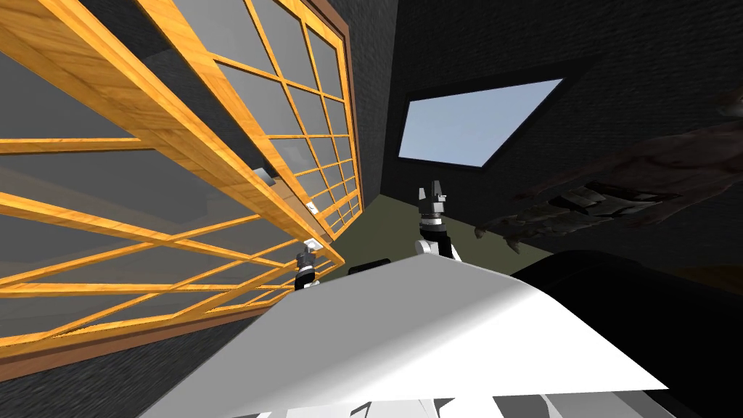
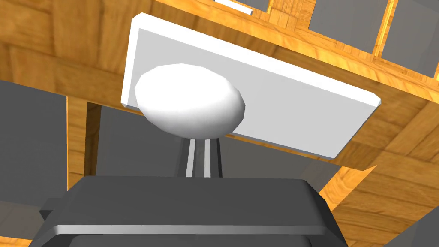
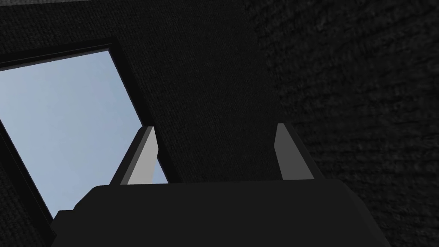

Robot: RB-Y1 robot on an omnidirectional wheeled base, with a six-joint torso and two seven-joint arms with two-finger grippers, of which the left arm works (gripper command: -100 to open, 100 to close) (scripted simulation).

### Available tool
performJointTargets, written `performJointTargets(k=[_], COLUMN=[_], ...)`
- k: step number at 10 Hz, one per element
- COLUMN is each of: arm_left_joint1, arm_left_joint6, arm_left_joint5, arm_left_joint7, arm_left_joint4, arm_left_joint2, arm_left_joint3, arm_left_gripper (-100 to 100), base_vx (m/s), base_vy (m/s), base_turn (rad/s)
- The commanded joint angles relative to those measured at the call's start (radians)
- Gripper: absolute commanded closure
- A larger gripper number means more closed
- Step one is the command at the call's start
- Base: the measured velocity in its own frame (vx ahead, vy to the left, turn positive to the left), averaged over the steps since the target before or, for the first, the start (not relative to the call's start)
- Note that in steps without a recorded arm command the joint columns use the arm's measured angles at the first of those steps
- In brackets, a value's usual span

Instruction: Pull the door open

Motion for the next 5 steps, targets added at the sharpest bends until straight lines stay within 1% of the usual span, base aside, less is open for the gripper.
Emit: performJointTargets(k=[1, 2, 3, 5], arm_left_joint1=[-0.021, -0.012, -0.013, -0.015], arm_left_joint6=[-0.021, -0.01, -0.009, -0.007], arm_left_joint5=[0.015, 0.031, 0.04, 0.063], arm_left_joint7=[0.05, 0.067, 0.087, 0.134], arm_left_joint4=[0.012, 0.02, 0.018, 0.013], arm_left_joint2=[-0.003, 0.0, -0.002, -0.006], arm_left_joint3=[-0.02, -0.016, -0.02, -0.03], arm_left_gripper=[100, -100, -100, -100], base_vx=[-0.032, -0.055, -0.073, -0.08], base_vy=[0.014, 0.025, 0.004, -0.022], base_turn=[-0.061, -0.02, -0.042, -0.036])
